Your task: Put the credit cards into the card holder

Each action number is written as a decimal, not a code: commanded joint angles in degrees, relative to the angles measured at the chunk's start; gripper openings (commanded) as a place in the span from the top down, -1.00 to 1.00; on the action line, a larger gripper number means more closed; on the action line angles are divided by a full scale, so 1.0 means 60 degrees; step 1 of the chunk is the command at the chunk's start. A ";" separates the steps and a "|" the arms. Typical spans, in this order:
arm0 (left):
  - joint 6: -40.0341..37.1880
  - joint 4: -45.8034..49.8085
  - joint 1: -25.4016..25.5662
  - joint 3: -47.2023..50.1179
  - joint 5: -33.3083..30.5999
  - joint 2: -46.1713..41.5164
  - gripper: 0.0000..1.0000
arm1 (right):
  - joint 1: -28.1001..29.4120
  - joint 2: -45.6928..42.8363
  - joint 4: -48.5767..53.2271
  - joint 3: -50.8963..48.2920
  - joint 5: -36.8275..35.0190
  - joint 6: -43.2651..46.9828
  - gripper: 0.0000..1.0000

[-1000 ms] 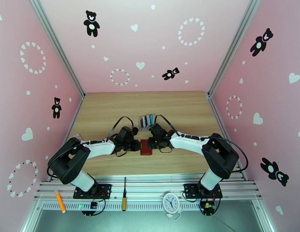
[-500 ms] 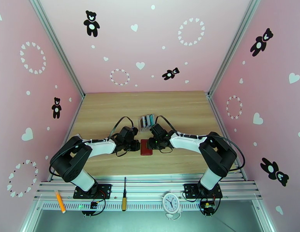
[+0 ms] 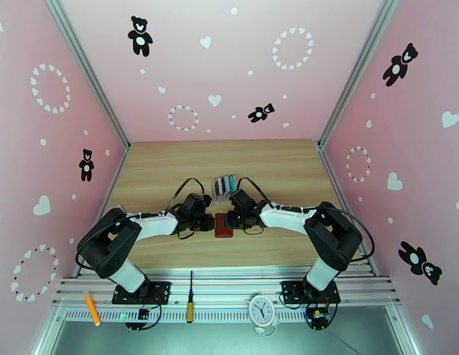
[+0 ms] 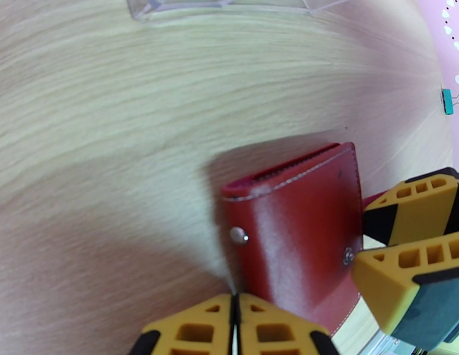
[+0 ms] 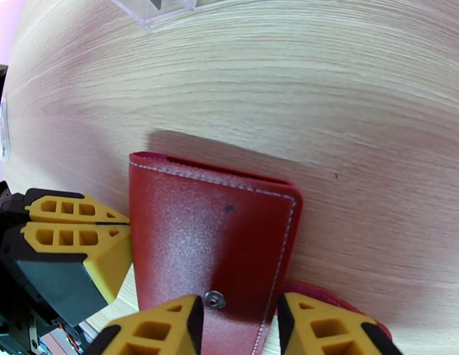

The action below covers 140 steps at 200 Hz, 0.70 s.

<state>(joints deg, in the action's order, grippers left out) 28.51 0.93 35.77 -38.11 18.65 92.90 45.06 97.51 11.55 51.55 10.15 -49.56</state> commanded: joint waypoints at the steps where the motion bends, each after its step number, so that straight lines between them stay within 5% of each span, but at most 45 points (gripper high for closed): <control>1: -0.0174 0.0338 0.0022 -0.0118 -0.0234 0.0276 0.75 | -0.0068 0.0132 -0.0105 -0.0194 0.0115 -0.0148 0.19; 140: -0.0211 0.0446 0.0016 -0.0266 -0.0255 0.0500 0.75 | -0.0061 -0.0498 -0.0267 -0.0215 0.0463 -0.0309 0.20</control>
<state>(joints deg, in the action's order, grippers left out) 28.49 0.95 35.77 -38.92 18.68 93.76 44.88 97.19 10.55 50.72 11.81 -50.68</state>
